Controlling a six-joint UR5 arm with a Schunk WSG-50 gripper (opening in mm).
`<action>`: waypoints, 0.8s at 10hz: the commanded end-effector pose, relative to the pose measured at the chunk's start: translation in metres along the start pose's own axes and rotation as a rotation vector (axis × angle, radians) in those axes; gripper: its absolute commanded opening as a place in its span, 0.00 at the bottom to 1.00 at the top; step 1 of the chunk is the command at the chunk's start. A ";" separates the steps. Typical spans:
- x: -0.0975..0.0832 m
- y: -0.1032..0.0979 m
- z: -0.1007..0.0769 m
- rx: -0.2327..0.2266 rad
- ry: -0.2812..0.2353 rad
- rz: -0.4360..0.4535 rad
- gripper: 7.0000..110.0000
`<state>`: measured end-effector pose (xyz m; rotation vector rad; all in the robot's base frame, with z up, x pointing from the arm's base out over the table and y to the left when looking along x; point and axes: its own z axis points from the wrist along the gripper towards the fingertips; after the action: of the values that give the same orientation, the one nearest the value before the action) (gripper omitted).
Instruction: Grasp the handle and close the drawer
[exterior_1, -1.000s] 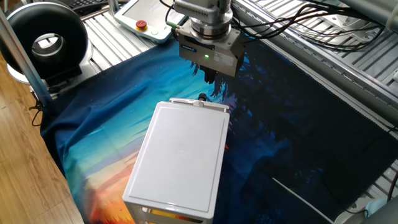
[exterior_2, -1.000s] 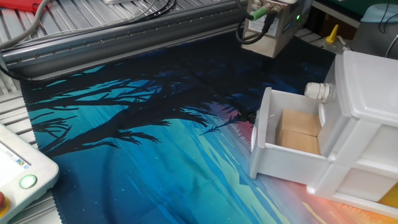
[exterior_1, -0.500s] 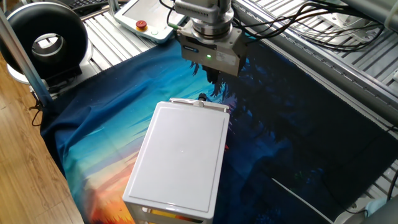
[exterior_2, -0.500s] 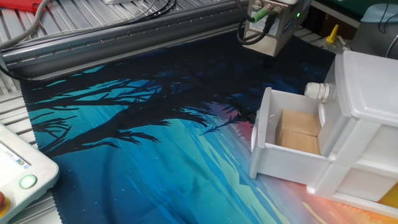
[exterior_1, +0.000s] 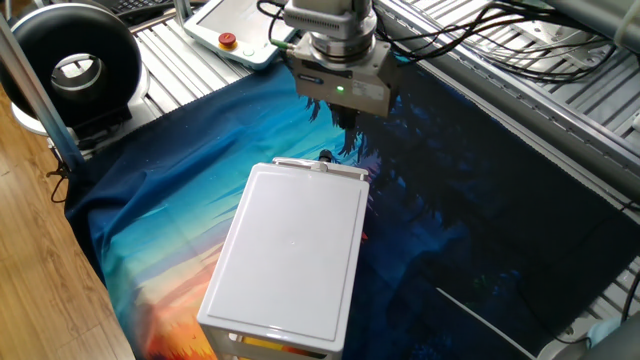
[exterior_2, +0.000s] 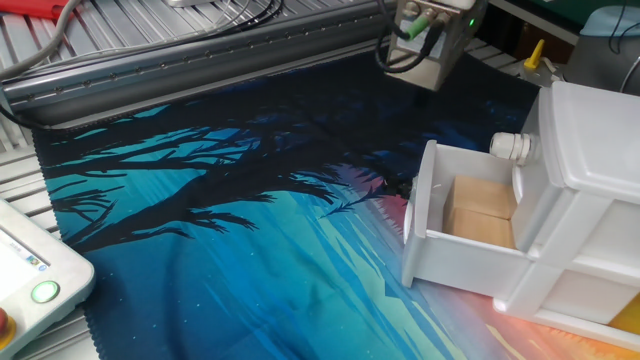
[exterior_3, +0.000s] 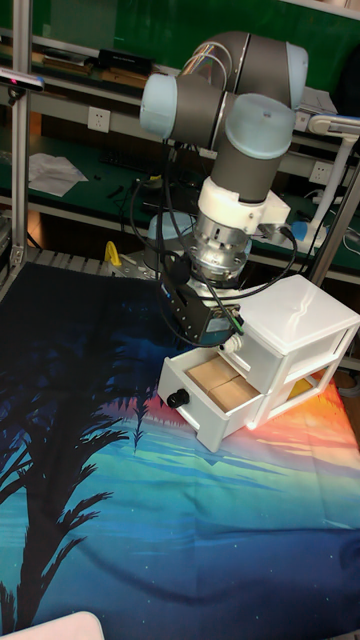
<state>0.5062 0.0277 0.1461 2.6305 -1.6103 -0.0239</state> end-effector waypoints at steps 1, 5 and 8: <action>-0.009 -0.018 0.010 0.024 -0.067 0.007 0.00; 0.008 -0.037 0.029 0.055 -0.035 -0.068 0.36; 0.010 -0.046 0.038 0.072 -0.036 -0.117 0.57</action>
<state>0.5400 0.0361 0.1138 2.7424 -1.5387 -0.0297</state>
